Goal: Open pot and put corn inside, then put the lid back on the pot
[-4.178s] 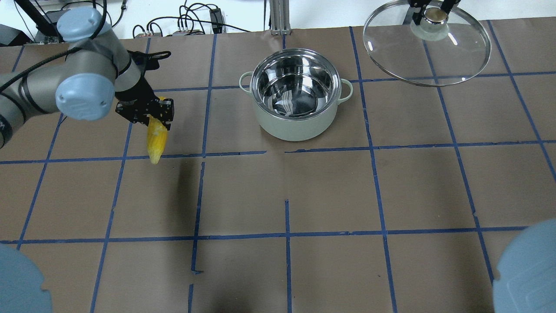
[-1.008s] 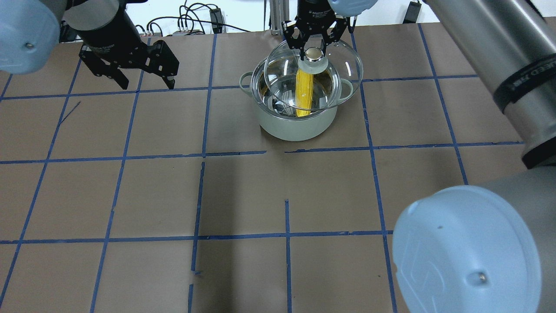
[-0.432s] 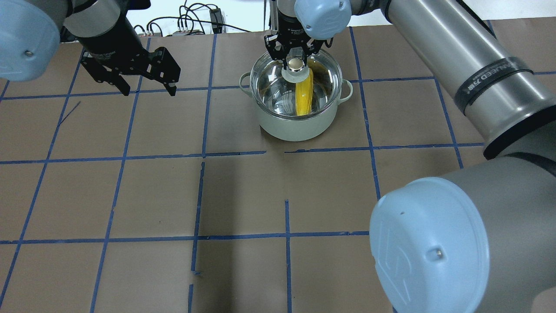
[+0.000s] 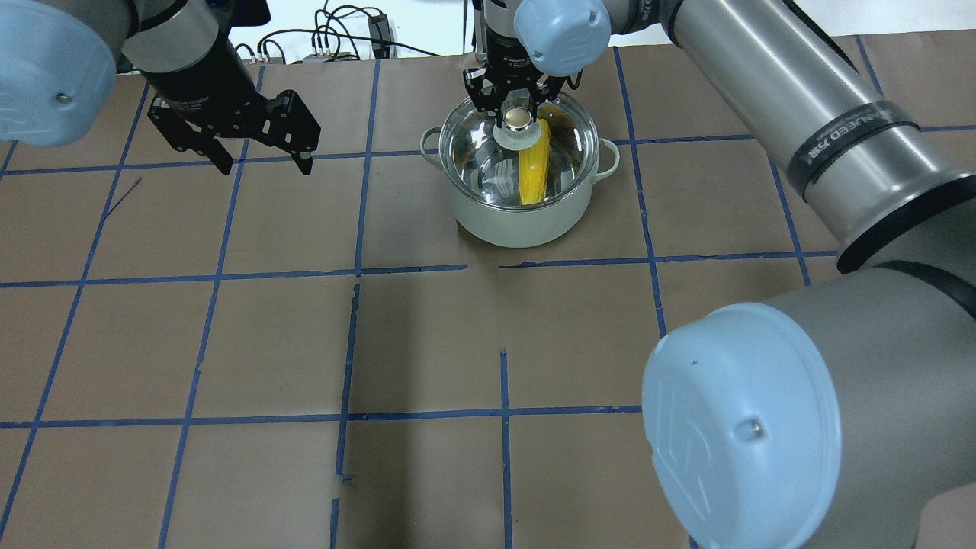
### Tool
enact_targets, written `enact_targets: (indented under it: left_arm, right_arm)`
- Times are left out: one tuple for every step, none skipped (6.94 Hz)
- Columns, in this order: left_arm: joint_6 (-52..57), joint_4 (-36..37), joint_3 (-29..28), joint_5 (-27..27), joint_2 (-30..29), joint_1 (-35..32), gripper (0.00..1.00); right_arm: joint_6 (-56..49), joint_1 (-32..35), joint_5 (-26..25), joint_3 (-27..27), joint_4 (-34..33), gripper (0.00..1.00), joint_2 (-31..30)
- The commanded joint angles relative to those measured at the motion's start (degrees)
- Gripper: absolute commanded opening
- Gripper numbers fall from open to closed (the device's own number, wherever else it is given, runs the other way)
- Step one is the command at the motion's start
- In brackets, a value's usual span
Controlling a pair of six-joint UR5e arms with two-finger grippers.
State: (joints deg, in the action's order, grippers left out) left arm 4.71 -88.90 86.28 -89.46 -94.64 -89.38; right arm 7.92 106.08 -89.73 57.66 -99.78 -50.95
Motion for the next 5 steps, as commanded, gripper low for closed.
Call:
enact_targets:
  left_arm:
    - [0.1, 0.0, -0.1, 0.0, 0.1, 0.0, 1.00]
    - [0.1, 0.0, 0.0, 0.0, 0.1, 0.0, 1.00]
    - [0.1, -0.1, 0.0, 0.0, 0.2, 0.0, 1.00]
    - [0.1, 0.0, 0.0, -0.1, 0.3, 0.0, 1.00]
    - [0.1, 0.0, 0.0, -0.1, 0.3, 0.0, 1.00]
  right_arm:
    - [0.0, 0.0, -0.1, -0.3, -0.5, 0.13, 0.2]
    - [0.1, 0.0, -0.1, -0.3, -0.5, 0.13, 0.2]
    - [0.0, -0.1, 0.0, -0.4, -0.5, 0.13, 0.2]
    - [0.0, 0.0, 0.3, -0.4, -0.5, 0.21, 0.3]
    - [0.0, -0.1, 0.6, -0.4, -0.5, 0.84, 0.3]
